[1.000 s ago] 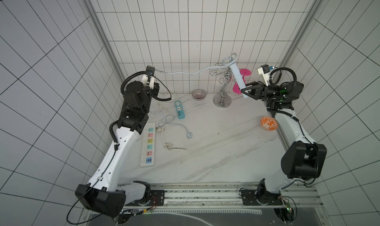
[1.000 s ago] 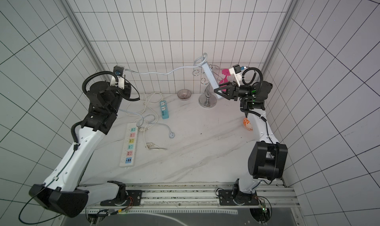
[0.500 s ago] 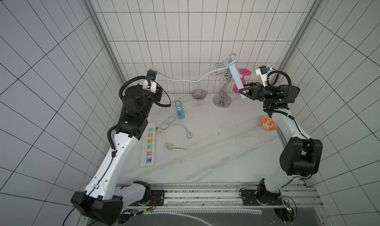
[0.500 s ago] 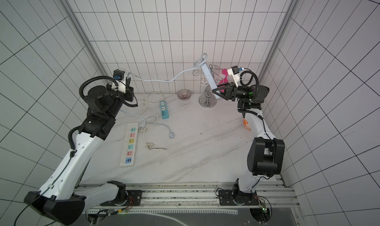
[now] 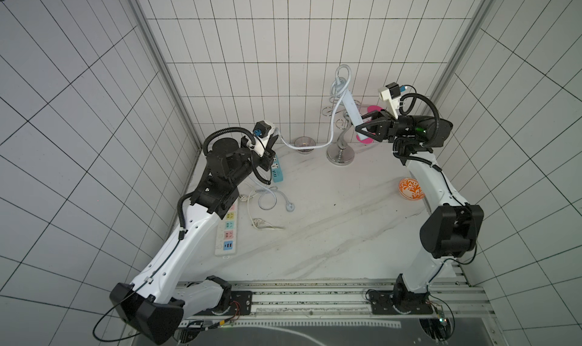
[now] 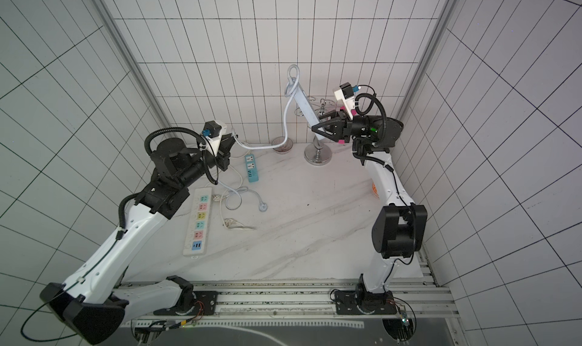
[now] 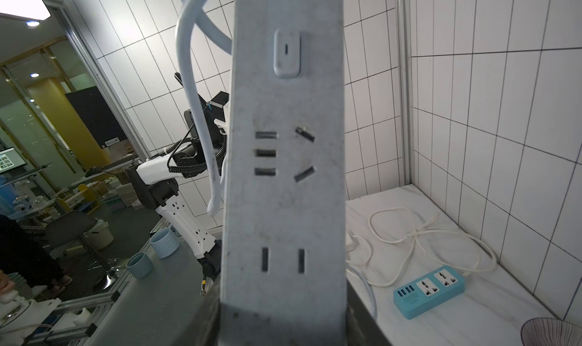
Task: Wrap the cord around the power strip
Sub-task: Adjust the power cord, then wrap the power cord around the power strip.
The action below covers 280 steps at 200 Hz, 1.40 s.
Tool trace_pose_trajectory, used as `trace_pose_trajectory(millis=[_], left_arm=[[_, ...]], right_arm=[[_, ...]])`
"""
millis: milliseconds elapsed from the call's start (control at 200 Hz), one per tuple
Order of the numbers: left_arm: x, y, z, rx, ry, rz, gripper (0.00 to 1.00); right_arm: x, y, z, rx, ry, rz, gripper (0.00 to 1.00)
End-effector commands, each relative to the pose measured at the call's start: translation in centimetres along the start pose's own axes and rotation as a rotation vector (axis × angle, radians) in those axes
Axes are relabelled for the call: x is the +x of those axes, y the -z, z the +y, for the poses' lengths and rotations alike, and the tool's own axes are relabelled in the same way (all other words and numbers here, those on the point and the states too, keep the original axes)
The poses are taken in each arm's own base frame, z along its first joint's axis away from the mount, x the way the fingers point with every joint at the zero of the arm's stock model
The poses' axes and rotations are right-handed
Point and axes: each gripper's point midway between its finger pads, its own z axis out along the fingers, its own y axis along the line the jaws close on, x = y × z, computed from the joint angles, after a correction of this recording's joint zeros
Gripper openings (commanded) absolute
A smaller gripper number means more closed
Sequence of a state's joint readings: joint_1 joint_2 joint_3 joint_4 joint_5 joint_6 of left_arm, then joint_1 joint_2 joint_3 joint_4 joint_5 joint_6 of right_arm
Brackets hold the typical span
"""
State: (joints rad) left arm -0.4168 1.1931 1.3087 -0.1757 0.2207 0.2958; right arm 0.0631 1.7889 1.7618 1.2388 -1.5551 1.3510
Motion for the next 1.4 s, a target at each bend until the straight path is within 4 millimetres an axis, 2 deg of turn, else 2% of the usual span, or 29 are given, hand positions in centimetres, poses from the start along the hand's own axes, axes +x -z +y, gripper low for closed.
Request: trace_pose_trajectory(millis=[0, 260, 365, 505, 635, 690, 755, 905, 1044, 1214, 1314, 1394], left_arm=[[-0.7, -0.5, -2.0, 0.102, 0.015, -0.044, 0.0], [-0.4, -1.7, -4.3, 0.243, 0.03, -0.044, 0.0], [-0.2, -1.9, -4.3, 0.285, 0.019, -0.023, 0.0], [1.0, -2.2, -2.1, 0.303, 0.073, -0.002, 0.0], [3.1, -3.8, 1.8, 0.273, 0.125, 0.044, 0.0], [3.4, -4.7, 3.3, 0.272, 0.161, 0.056, 0.0], [2.8, -5.8, 4.3, 0.28, 0.171, 0.06, 0.0], [1.6, -7.5, 7.2, 0.168, 0.106, 0.097, 0.0], [1.3, -7.4, 11.4, -0.041, 0.042, 0.132, 0.0], [2.3, -6.5, 15.9, -0.275, -0.037, 0.217, 0.0], [2.9, -5.7, 17.7, -0.386, -0.083, 0.258, 0.0], [3.3, -5.4, 18.3, -0.425, -0.123, 0.278, 0.0]], right_arm=[[-3.2, -2.1, 3.6, -0.067, 0.156, 0.002, 0.0], [-3.4, -7.2, 9.3, -0.263, 0.299, 0.12, 0.0], [-3.7, -7.7, 11.6, -0.296, 0.34, 0.119, 0.0], [-3.5, -7.3, 14.7, -0.317, 0.403, 0.11, 0.0], [-3.3, -7.5, 18.0, -0.367, 0.425, 0.107, 0.0], [-2.7, -8.1, 19.1, -0.407, 0.404, 0.111, 0.0], [-1.4, -9.4, 20.2, -0.476, 0.36, 0.121, 0.0], [2.4, -11.8, 19.7, -0.545, 0.223, 0.163, 0.0], [6.1, -13.4, 18.9, -0.58, 0.1, 0.206, 0.0], [10.8, -13.7, 17.6, -0.578, -0.062, 0.256, 0.0], [13.5, -13.8, 16.8, -0.564, -0.164, 0.287, 0.0], [16.0, -13.8, 15.5, -0.541, -0.258, 0.311, 0.0]])
